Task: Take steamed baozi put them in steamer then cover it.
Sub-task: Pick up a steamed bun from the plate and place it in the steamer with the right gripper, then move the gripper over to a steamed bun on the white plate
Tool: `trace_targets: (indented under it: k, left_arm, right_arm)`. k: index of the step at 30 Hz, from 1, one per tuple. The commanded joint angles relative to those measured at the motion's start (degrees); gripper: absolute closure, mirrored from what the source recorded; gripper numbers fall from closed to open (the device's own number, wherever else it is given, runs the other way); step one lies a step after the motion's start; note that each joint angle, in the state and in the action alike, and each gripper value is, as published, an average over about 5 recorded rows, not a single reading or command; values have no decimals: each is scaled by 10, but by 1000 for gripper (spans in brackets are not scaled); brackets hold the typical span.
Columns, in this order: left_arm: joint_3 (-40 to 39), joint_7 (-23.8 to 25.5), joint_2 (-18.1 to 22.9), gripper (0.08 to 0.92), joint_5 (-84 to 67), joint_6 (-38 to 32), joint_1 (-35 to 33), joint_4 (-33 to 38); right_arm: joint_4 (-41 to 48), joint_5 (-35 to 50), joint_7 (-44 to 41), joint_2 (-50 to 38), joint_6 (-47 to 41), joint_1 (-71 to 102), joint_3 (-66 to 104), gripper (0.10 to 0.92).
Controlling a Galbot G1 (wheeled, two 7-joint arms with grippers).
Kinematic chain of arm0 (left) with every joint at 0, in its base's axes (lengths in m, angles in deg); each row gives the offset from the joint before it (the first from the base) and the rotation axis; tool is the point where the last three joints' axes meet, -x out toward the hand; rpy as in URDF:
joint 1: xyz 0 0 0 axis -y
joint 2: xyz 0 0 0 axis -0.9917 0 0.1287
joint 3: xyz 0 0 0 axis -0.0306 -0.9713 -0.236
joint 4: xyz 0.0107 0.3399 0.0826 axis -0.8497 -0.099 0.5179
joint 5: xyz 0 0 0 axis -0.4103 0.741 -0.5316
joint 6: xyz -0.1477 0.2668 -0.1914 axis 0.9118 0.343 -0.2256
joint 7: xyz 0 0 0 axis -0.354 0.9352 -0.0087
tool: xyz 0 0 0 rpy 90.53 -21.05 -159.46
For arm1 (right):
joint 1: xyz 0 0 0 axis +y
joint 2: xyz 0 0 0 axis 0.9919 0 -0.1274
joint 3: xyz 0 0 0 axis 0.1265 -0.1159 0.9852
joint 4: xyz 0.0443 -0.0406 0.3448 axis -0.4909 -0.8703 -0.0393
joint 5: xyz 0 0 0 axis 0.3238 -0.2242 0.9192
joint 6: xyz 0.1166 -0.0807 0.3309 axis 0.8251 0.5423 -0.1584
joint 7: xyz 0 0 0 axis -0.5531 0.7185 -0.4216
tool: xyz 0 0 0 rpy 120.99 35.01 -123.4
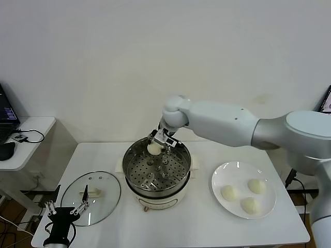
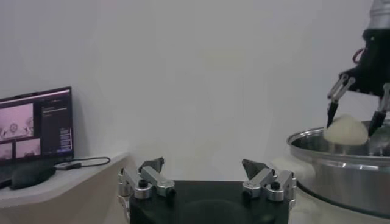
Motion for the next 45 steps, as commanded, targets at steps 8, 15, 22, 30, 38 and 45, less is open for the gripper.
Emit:
trace_targets:
  k: [8,15,22,30,38,45]
  left_arm:
    - [0,0,1,177,0,-2,1,0]
    - [0,0,3,177,0,-4,-1,1]
    - [1,0,2,177,1,-3,-6,9]
    - [3,0,-4,177,-1,-3,-9,15]
    - [0,1,-16,177,-2,-2,-4,15]
    - [-15,1,-15,177,2,-2,3,7]
  right_arm:
    - [58,-62,7,29,39,22,-6,404]
    - [62,-60,19,24,55,26,1,250]
    - [-22,44,-5,-34,-11,-35,11,203]
    - [-226,231,-61,-217,-261,-116,18,203]
    - [-349,226,-80,-433,-345,-125,11,202]
    - [-388,153,-84,-533,-346,-74,4,203]
